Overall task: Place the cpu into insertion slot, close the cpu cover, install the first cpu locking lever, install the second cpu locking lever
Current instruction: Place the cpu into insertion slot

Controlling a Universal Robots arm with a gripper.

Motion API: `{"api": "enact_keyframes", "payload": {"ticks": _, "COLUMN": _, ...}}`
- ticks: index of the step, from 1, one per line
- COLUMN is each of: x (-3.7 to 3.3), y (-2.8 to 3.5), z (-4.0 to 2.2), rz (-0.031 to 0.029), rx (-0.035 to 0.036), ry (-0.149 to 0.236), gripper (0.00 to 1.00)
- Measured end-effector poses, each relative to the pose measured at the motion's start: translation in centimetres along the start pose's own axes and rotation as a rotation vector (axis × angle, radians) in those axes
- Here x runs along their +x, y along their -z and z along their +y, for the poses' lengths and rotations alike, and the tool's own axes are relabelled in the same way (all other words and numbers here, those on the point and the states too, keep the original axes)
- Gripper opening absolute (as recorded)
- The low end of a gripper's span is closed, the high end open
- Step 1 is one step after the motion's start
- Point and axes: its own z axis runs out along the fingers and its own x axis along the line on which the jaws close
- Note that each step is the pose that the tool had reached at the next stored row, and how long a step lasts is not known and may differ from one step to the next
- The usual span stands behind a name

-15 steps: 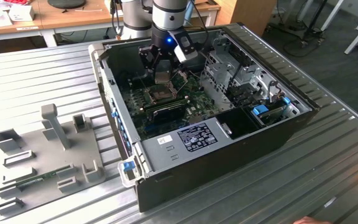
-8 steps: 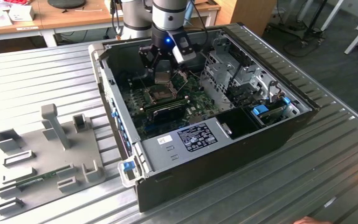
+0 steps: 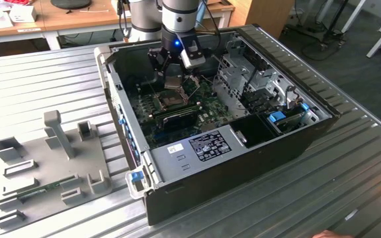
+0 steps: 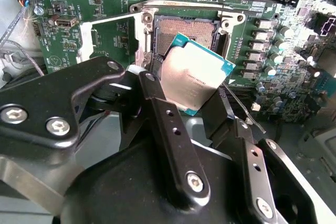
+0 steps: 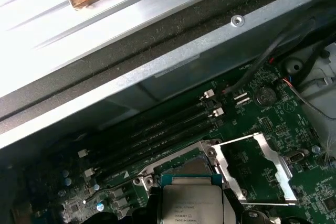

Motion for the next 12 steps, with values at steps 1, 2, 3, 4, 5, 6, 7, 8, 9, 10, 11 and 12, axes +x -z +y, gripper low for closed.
{"api": "enact_keyframes", "payload": {"ticks": 1, "x": 0.0, "y": 0.0, "z": 0.0, "rz": 0.0, "rx": 0.0, "ry": 0.0, "gripper": 0.54}}
{"api": "enact_keyframes", "payload": {"ticks": 2, "x": 0.0, "y": 0.0, "z": 0.0, "rz": 0.0, "rx": 0.0, "ry": 0.0, "gripper": 0.54}}
{"api": "enact_keyframes", "payload": {"ticks": 3, "x": 0.0, "y": 0.0, "z": 0.0, "rz": 0.0, "rx": 0.0, "ry": 0.0, "gripper": 0.54}}
{"api": "enact_keyframes", "payload": {"ticks": 4, "x": 0.0, "y": 0.0, "z": 0.0, "rz": 0.0, "rx": 0.0001, "ry": 0.0, "gripper": 0.54}}
{"api": "enact_keyframes", "payload": {"ticks": 5, "x": 0.0, "y": 0.0, "z": 0.0, "rz": -0.0001, "rx": 0.0001, "ry": -0.001, "gripper": 0.54}}
{"api": "enact_keyframes", "payload": {"ticks": 6, "x": 0.0, "y": 0.0, "z": 0.0, "rz": -0.0006, "rx": 0.0, "ry": -0.007, "gripper": 0.54}}
{"api": "enact_keyframes", "payload": {"ticks": 7, "x": 0.01, "y": 0.0, "z": 0.0, "rz": -0.0017, "rx": -0.0002, "ry": -0.018, "gripper": 0.54}}
{"api": "enact_keyframes", "payload": {"ticks": 8, "x": 0.01, "y": -0.01, "z": 0.0, "rz": -0.0031, "rx": -0.0005, "ry": -0.035, "gripper": 0.54}}
{"api": "enact_keyframes", "payload": {"ticks": 9, "x": 0.0, "y": -0.02, "z": 0.0, "rz": -0.0047, "rx": -0.0008, "ry": -0.053, "gripper": 0.54}}
{"api": "enact_keyframes", "payload": {"ticks": 10, "x": 0.0, "y": -0.03, "z": 0.0, "rz": -0.0065, "rx": -0.0011, "ry": -0.072, "gripper": 0.54}}
{"api": "enact_keyframes", "payload": {"ticks": 11, "x": 0.0, "y": -0.04, "z": 0.0, "rz": -0.0081, "rx": -0.0014, "ry": -0.09, "gripper": 0.54}}
{"api": "enact_keyframes", "payload": {"ticks": 12, "x": 0.0, "y": -0.05, "z": 0.0, "rz": -0.0097, "rx": -0.0016, "ry": -0.108, "gripper": 0.54}}
